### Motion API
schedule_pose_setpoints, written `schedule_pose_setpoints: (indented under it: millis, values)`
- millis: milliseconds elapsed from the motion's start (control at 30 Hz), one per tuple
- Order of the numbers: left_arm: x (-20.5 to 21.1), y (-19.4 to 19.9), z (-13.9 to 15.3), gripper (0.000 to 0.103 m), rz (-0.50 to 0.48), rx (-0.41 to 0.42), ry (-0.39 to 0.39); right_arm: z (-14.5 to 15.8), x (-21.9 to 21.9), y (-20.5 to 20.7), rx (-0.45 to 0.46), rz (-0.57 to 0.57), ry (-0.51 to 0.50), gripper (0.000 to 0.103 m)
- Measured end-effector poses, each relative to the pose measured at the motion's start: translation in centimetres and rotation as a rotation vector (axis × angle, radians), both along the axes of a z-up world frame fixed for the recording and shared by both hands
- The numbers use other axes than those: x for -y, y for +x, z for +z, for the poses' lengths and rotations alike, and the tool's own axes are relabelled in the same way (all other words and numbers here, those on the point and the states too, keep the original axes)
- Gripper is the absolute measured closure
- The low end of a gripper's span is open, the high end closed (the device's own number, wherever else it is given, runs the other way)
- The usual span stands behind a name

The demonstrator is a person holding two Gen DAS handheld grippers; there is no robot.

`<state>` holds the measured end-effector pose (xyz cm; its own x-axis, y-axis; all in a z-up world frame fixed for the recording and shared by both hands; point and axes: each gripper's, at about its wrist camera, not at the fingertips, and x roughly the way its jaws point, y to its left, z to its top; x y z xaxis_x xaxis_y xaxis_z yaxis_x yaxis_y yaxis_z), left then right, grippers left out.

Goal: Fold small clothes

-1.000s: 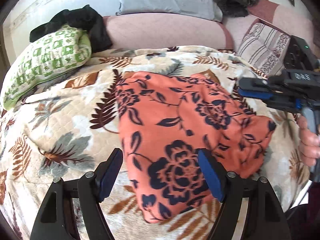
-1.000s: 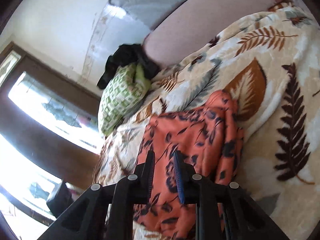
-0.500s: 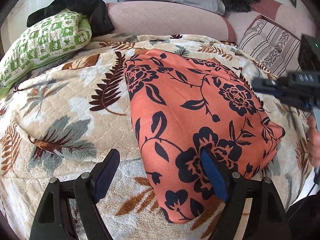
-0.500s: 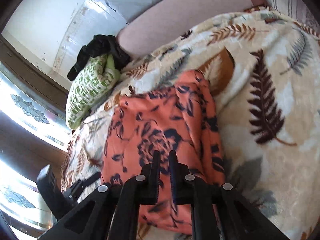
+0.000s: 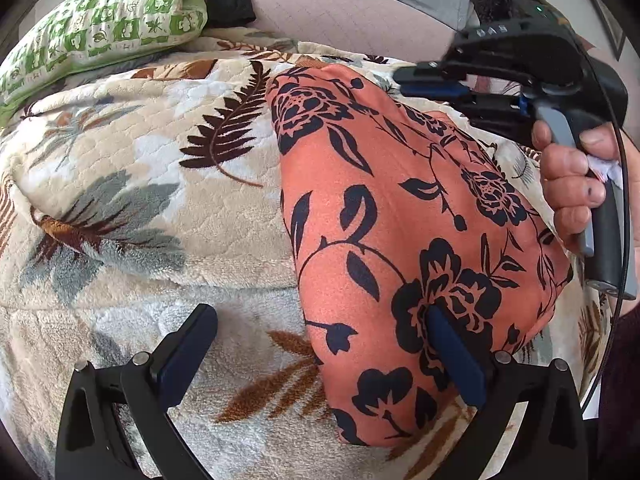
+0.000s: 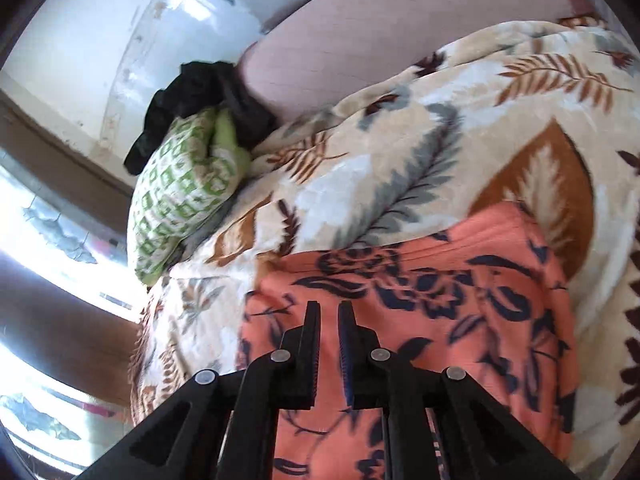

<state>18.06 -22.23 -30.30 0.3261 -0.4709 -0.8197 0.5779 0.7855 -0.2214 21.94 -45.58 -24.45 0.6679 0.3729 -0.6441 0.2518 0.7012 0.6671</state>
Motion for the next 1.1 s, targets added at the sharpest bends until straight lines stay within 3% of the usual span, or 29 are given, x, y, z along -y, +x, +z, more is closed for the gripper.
schedule_pose_setpoints:
  millis: [100,200,300,633,767,867,1100]
  values:
    - [0.5,-0.4,0.0,0.0,-0.008,0.034,0.019,-0.9,-2.4,2.7,0.004,0.087,0.054,0.092]
    - [0.7,-0.5,0.0,0.0,-0.025,0.058,0.034,-5.1,-4.6,5.4,-0.154,0.137,-0.008,0.091]
    - [0.9,-0.5,0.2,0.0,-0.044,0.06,0.049,-4.9,-4.2,4.5,-0.121,0.125,0.022,0.091]
    - [1.6,-1.5,0.8,0.0,-0.049,0.127,0.109,1.0,-0.9,-7.2,-0.097,-0.026,-0.14,0.09]
    - [1.6,-1.7,0.8,0.0,-0.049,0.148,0.113,0.0,-0.9,-12.1,-0.149,-0.055,-0.159,0.09]
    - [1.6,-1.9,0.7,0.0,-0.048,0.154,0.113,-2.7,-0.8,-14.1,-0.155,-0.047,-0.061,0.09]
    - [1.9,-1.6,1.1,0.0,-0.051,0.131,0.133,-1.0,-1.1,-15.8,-0.122,-0.055,-0.125,0.09]
